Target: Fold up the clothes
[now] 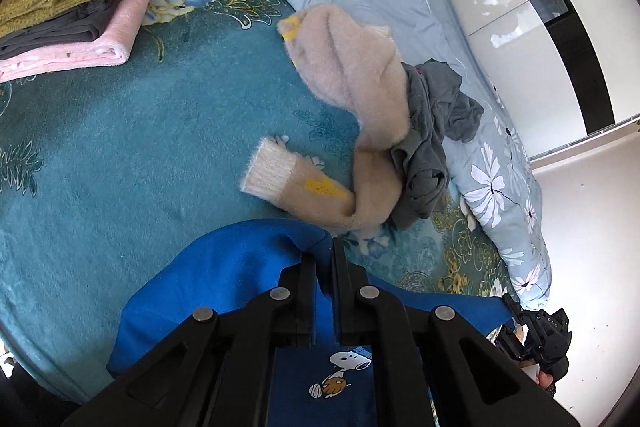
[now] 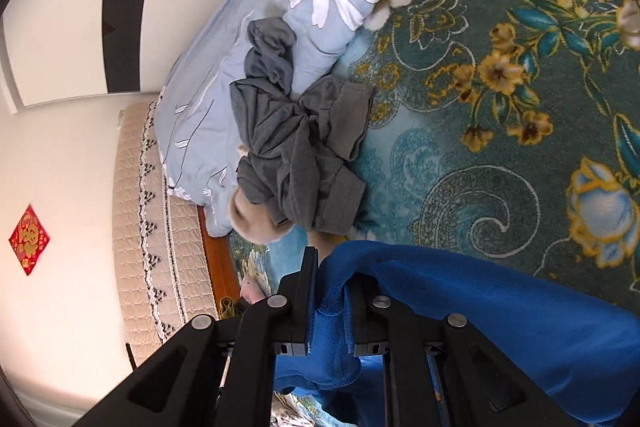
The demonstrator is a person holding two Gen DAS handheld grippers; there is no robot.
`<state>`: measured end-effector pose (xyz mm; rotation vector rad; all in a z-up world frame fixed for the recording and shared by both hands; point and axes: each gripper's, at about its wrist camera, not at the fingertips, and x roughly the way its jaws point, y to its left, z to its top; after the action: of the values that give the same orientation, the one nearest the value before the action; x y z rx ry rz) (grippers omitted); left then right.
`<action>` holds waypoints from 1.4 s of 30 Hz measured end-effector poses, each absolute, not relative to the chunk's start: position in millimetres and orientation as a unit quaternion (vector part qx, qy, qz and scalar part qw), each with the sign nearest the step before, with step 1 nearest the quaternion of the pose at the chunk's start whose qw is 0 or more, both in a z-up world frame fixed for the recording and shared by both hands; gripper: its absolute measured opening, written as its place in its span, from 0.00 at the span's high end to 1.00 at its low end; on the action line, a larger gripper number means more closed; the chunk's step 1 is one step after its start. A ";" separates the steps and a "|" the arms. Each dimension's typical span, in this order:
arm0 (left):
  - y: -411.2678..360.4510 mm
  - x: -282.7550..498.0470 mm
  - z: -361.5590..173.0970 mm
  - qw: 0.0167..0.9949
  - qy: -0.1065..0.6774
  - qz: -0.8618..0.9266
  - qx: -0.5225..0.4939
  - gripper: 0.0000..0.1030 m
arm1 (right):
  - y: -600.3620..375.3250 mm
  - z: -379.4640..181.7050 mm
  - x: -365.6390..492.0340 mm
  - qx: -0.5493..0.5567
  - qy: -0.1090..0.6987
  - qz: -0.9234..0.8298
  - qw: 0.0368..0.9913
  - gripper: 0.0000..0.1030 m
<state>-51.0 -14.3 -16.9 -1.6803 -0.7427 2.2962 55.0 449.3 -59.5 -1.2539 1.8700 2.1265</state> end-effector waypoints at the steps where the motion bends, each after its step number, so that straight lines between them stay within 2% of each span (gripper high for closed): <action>1: -10.9 -57.1 -20.5 0.098 -0.248 0.775 -0.573 0.94 | 450.6 -64.8 50.7 -0.409 0.604 0.683 0.031 0.88; 10: 13.4 -83.0 -62.8 0.081 -0.196 0.768 -0.605 0.94 | 454.2 -111.8 28.3 -0.434 0.613 0.653 0.099 0.86; 14: 12.0 -82.7 -83.0 0.077 -0.203 0.758 -0.615 0.93 | 450.3 -122.1 24.5 -0.447 0.601 0.652 0.115 0.86; 15: 11.5 -82.1 -86.4 0.077 -0.204 0.756 -0.617 0.91 | 449.9 -123.7 24.3 -0.449 0.599 0.652 0.119 0.86; 17: 9.3 -80.2 -89.7 0.081 -0.210 0.752 -0.620 0.80 | 449.9 -126.7 24.7 -0.451 0.597 0.651 0.129 0.84; 18: 7.4 -79.2 -90.5 0.086 -0.216 0.749 -0.620 0.69 | 450.6 -127.4 26.0 -0.448 0.597 0.651 0.136 0.79; 19: 5.2 -78.2 -90.5 0.091 -0.223 0.747 -0.620 0.63 | 451.7 -127.7 27.9 -0.443 0.599 0.652 0.143 0.68; 20: 2.6 -77.2 -89.4 0.095 -0.231 0.745 -0.618 0.61 | 452.8 -127.2 30.0 -0.436 0.600 0.653 0.149 0.61; 21: -0.3 -76.2 -88.0 0.098 -0.239 0.743 -0.617 0.57 | 453.8 -125.7 32.0 -0.429 0.601 0.657 0.154 0.49; 22: -4.0 -75.1 -85.8 0.102 -0.248 0.742 -0.615 0.54 | 454.2 -121.9 33.0 -0.426 0.596 0.663 0.154 0.47; 28: -31.5 -67.7 -56.4 0.117 -0.268 0.753 -0.589 0.51 | 454.7 -86.8 36.4 -0.413 0.571 0.698 0.125 0.40; 32: -63.8 -56.4 -24.3 0.127 -0.274 0.781 -0.546 0.50 | 455.5 -38.9 52.8 -0.377 0.546 0.743 0.087 0.37; 35: -93.3 -44.5 -11.2 0.114 -0.282 0.800 -0.517 0.45 | 455.3 -8.5 74.4 -0.352 0.517 0.776 0.076 0.34; 38: -117.2 -36.7 -21.4 0.081 -0.283 0.800 -0.523 0.45 | 454.6 0.5 97.9 -0.347 0.499 0.789 0.088 0.34; 42: -133.0 -36.8 -59.2 0.014 -0.231 0.783 -0.577 0.45 | 453.9 -16.6 126.0 -0.362 0.514 0.770 0.106 0.34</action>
<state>-36.8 -133.0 -59.2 -1.7982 -0.7179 2.4393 126.0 453.9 -16.6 -1.0647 1.5151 2.2683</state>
